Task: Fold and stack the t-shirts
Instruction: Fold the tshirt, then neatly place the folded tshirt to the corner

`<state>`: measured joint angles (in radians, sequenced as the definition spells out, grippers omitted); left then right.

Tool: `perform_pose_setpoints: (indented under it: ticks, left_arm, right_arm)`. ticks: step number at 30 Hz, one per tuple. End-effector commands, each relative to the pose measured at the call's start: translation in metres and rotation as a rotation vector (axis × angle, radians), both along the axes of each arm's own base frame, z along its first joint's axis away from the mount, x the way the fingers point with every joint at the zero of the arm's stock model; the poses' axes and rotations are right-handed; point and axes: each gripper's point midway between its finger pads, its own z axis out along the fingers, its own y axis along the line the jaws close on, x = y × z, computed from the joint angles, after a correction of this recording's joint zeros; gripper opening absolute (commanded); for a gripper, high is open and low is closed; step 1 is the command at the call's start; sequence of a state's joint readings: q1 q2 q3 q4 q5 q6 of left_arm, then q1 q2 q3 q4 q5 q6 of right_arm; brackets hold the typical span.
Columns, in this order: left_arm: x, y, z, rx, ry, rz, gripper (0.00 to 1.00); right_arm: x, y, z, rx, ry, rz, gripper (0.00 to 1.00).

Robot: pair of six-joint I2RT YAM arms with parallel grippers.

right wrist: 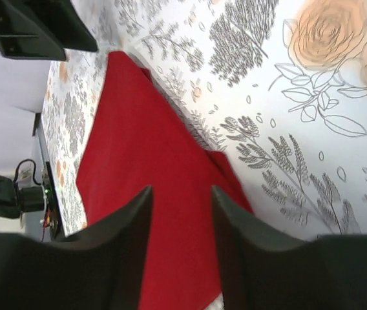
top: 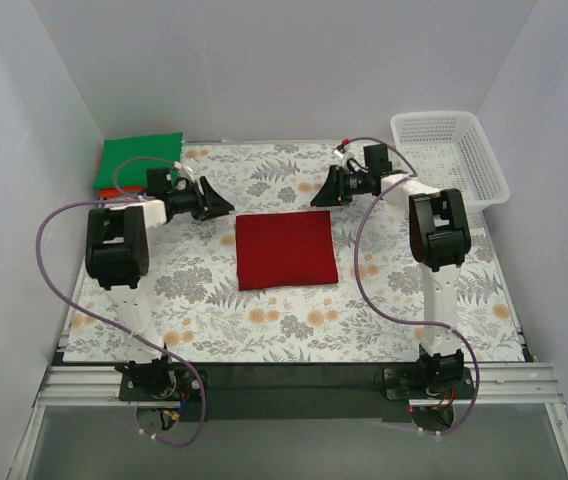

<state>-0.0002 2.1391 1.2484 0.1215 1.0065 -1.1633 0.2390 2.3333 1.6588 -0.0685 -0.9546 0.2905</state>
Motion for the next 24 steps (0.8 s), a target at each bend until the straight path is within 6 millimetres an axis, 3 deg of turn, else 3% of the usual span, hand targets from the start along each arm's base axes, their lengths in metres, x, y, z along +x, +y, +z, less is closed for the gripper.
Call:
perform_pose_setpoints:
  ticks: [1, 2, 4, 5, 6, 7, 8, 9, 10, 13, 15, 16, 18, 21, 24]
  left_arm:
    - [-0.001, 0.046, 0.086, 0.138, -0.292, 0.033, 0.44]
    - [-0.006, 0.062, 0.095, 0.177, -0.301, 0.060, 0.48]
    - [-0.006, 0.084, 0.110, 0.303, -0.396, 0.104, 0.55]
    - [-0.014, 0.095, 0.138, 0.355, -0.459, 0.136, 0.57]
    - [-0.016, 0.103, 0.149, 0.396, -0.494, 0.158, 0.60]
    - [-0.022, 0.110, 0.157, 0.437, -0.522, 0.183, 0.67]
    - [-0.030, 0.119, 0.177, 0.468, -0.558, 0.227, 0.74]
    - [-0.036, 0.121, 0.184, 0.480, -0.562, 0.246, 0.85]
    - [-0.041, 0.122, 0.187, 0.483, -0.541, 0.270, 0.86]
    - [-0.058, 0.127, 0.184, 0.498, -0.436, 0.323, 0.87]
    - [-0.070, 0.134, 0.169, 0.430, -0.265, 0.384, 0.87]
    - [-0.076, 0.135, 0.164, 0.387, -0.215, 0.385, 0.87]
    - [-0.087, 0.138, 0.145, 0.342, -0.086, 0.426, 0.87]
    - [-0.102, 0.134, 0.123, 0.340, -0.030, 0.416, 0.88]
    - [-0.113, 0.133, 0.113, 0.354, -0.032, 0.415, 0.89]
  right_arm:
    - [0.009, -0.011, 0.087, -0.011, -0.253, -0.006, 0.51]
    - [0.006, -0.014, 0.110, -0.021, -0.336, 0.008, 0.54]
    - [-0.004, -0.016, 0.122, -0.065, -0.361, 0.011, 0.63]
    - [-0.011, -0.016, 0.136, -0.075, -0.413, 0.031, 0.63]
    - [-0.015, -0.016, 0.139, -0.097, -0.420, 0.035, 0.63]
    - [-0.032, -0.010, 0.135, -0.124, -0.373, 0.067, 0.63]
    - [-0.040, -0.005, 0.142, -0.144, -0.409, 0.095, 0.63]
    - [-0.044, -0.003, 0.138, -0.198, -0.447, 0.114, 0.63]
    - [-0.060, 0.012, 0.135, -0.227, -0.457, 0.161, 0.62]
    - [-0.103, 0.041, 0.122, -0.331, -0.521, 0.257, 0.60]
    - [-0.122, 0.053, 0.111, -0.404, -0.556, 0.293, 0.57]
    - [-0.144, 0.073, 0.106, -0.416, -0.588, 0.363, 0.55]
    - [-0.169, 0.097, 0.090, -0.495, -0.644, 0.427, 0.52]
    - [-0.184, 0.114, 0.069, -0.589, -0.694, 0.480, 0.52]
    - [-0.213, 0.142, 0.049, -0.634, -0.730, 0.556, 0.52]
